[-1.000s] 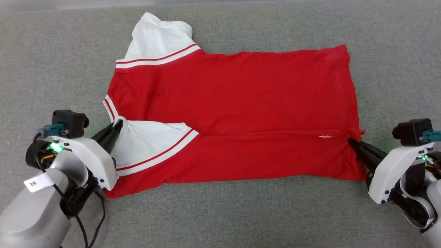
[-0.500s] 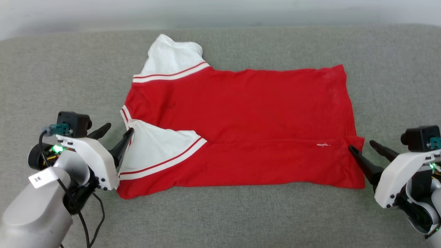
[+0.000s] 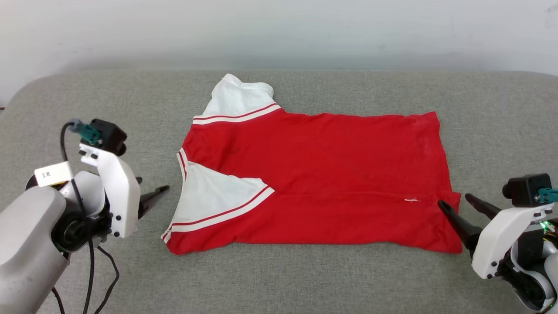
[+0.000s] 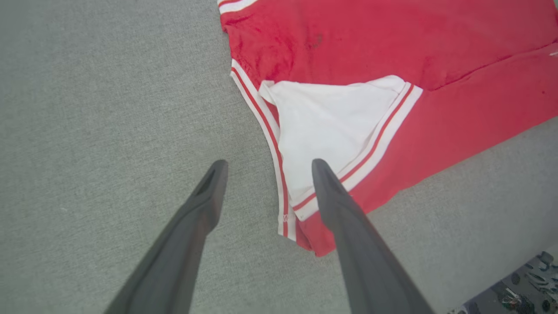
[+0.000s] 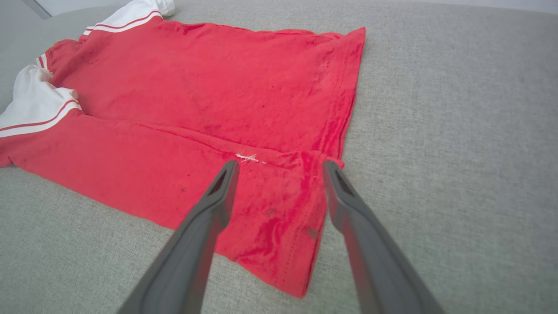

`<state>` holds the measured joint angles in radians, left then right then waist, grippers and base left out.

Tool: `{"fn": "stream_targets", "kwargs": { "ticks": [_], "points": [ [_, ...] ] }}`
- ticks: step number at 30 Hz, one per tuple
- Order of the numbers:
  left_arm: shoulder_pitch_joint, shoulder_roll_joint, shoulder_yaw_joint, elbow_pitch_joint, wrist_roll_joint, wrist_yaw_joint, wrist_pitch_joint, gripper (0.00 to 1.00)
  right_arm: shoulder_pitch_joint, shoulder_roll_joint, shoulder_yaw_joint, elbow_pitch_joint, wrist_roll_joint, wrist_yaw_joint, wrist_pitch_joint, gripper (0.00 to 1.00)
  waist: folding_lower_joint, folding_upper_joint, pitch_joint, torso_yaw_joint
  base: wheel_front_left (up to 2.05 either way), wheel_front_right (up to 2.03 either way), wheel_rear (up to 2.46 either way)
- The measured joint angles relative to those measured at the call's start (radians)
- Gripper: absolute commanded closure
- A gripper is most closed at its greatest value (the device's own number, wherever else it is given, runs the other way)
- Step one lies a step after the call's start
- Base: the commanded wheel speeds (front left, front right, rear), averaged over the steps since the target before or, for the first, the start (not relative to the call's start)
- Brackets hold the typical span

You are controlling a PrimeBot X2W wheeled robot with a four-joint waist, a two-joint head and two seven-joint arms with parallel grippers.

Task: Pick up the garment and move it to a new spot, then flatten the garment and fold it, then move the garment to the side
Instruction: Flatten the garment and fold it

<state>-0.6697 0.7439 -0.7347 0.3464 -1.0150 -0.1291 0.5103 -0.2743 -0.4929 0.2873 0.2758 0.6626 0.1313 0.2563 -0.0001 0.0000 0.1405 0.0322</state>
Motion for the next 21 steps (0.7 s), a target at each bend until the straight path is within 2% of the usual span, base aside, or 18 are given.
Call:
{"fn": "stream_targets", "kwargs": {
  "ticks": [5,9,21],
  "points": [
    [-0.013,0.008,-0.034,-0.04,-0.037,0.009,0.141,0.0,0.009,0.013,-0.004,-0.016,-0.012,0.0,0.015,0.0,0.0,0.0001,-0.002,-0.008,0.0,0.0,0.0],
    [-0.009,0.01,-0.061,-0.041,-0.045,0.015,0.2,0.0,0.009,0.023,-0.002,-0.025,-0.013,0.0,0.026,0.0,0.0,0.0001,0.01,-0.022,0.0,0.0,0.0],
    [0.059,0.009,-0.13,0.061,-0.036,0.009,0.22,0.0,-0.019,0.032,0.011,-0.033,-0.02,0.0,0.027,0.0,0.0,0.0001,0.075,-0.079,0.0,0.0,0.0]
  ]
}}
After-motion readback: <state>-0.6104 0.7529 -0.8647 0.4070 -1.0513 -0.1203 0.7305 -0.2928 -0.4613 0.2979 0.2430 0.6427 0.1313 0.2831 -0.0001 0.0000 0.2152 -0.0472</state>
